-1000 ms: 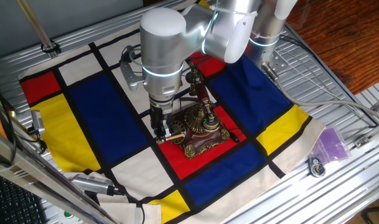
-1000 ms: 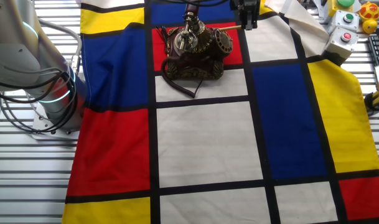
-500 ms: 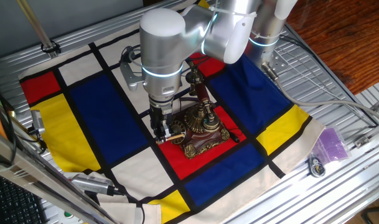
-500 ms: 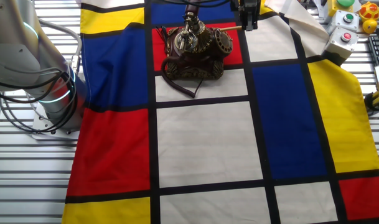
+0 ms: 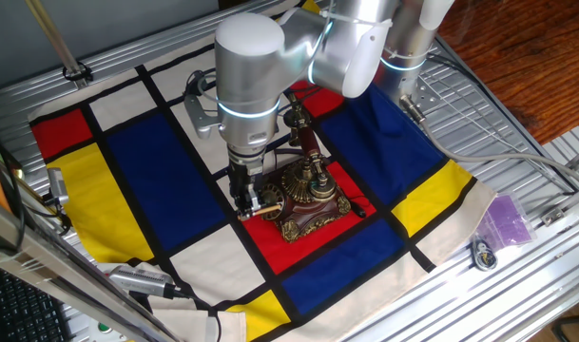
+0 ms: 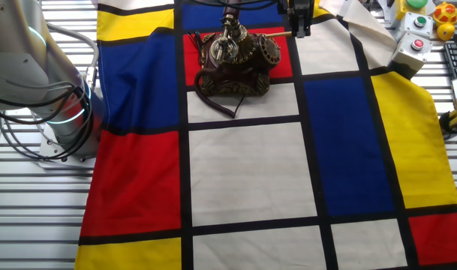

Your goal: Dial a number on an old rotary phone

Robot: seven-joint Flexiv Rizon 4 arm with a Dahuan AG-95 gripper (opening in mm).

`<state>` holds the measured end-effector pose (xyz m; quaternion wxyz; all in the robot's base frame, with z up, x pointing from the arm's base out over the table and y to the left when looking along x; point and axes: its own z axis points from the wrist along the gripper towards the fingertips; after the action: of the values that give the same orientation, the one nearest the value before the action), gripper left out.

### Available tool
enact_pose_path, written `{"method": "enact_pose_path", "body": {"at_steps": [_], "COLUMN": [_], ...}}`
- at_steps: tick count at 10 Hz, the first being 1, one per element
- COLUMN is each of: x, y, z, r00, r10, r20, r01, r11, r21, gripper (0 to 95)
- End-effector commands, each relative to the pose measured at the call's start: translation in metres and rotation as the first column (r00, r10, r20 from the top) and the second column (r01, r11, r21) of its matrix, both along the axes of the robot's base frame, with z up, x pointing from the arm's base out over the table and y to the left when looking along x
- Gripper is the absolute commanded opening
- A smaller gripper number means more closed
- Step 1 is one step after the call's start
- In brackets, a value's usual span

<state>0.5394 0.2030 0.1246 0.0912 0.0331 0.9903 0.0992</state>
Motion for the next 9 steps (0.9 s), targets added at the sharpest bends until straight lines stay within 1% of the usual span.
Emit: {"method": "enact_pose_path", "body": {"at_steps": [1,4,6,8,9], "x": [0.002,0.004,0.004,0.006,0.007], "y": [0.0,0.001,0.0,-0.006,-0.011], "z": [0.0,-0.002,-0.001,0.003,0.006], "r00": [1.0,1.0,0.999,0.996,0.989], "r10": [-0.002,-0.002,0.039,0.092,0.145], "r20": [0.001,0.001,0.003,-0.008,-0.021], "r01": [0.002,0.002,-0.039,-0.092,-0.146], "r11": [1.0,1.0,0.999,0.995,0.988], "r21": [-0.002,-0.001,-0.022,-0.04,-0.055], "gripper": [0.0,0.0,0.0,0.0,0.0]}}
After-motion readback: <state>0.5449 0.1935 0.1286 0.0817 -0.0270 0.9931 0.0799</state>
